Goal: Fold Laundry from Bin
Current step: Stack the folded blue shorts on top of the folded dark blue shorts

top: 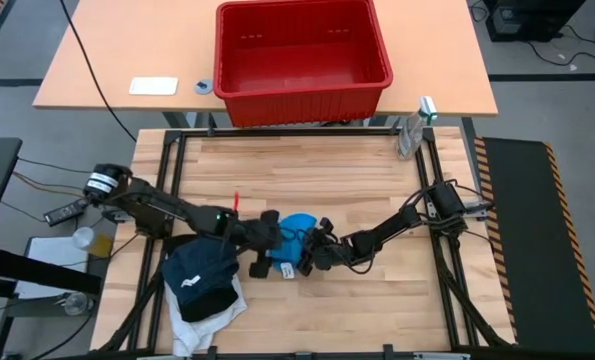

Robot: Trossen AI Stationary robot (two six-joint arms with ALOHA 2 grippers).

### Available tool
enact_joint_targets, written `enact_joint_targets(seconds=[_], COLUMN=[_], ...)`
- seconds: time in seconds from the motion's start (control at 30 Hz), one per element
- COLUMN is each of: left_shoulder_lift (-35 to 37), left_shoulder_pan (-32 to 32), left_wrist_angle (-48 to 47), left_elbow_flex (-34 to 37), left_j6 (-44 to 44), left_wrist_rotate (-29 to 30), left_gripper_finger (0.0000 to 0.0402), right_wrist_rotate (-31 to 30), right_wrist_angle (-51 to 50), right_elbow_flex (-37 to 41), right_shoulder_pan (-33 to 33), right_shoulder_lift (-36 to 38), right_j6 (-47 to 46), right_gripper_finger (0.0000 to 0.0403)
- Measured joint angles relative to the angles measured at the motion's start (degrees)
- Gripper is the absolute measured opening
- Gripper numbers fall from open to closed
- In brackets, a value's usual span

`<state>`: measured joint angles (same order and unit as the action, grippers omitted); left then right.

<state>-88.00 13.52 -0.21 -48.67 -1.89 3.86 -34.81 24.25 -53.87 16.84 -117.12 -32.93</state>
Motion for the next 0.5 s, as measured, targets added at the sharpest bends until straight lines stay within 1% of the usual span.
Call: enact_joint_targets(seconds=[0.17,0.27,0.37,0.5], left_shoulder_lift=[0.39,-0.71,-3.32,-7.59], left_shoulder_pan=[-5.40,-9.46,-12.60,-12.69], left_wrist_angle=[-1.77,-1.00,-0.43,0.05], left_elbow_flex=[1.69,1.71,1.77,1.76], left_j6=[-1.30,-3.33,-4.08,-4.06], left_wrist_rotate=[-1.58,-1.77,-2.18,-8.83], left_gripper_finger=[0.0262,0.0253,0.0249,0.0257], right_wrist_rotate=[0.46,1.38,1.46,1.65], right_wrist_angle=[0.07,0.11,0.12,0.13], right_elbow_flex=[0.00,0.00,0.00,0.00], right_shoulder_pan=[0.00,0.00,0.00,0.00], right_shoulder_lift=[0.00,0.00,0.00,0.00], right_j6=[0.04,0.06,0.20,0.52], right_gripper_finger=[0.0148,0.0148,0.0148,0.0148])
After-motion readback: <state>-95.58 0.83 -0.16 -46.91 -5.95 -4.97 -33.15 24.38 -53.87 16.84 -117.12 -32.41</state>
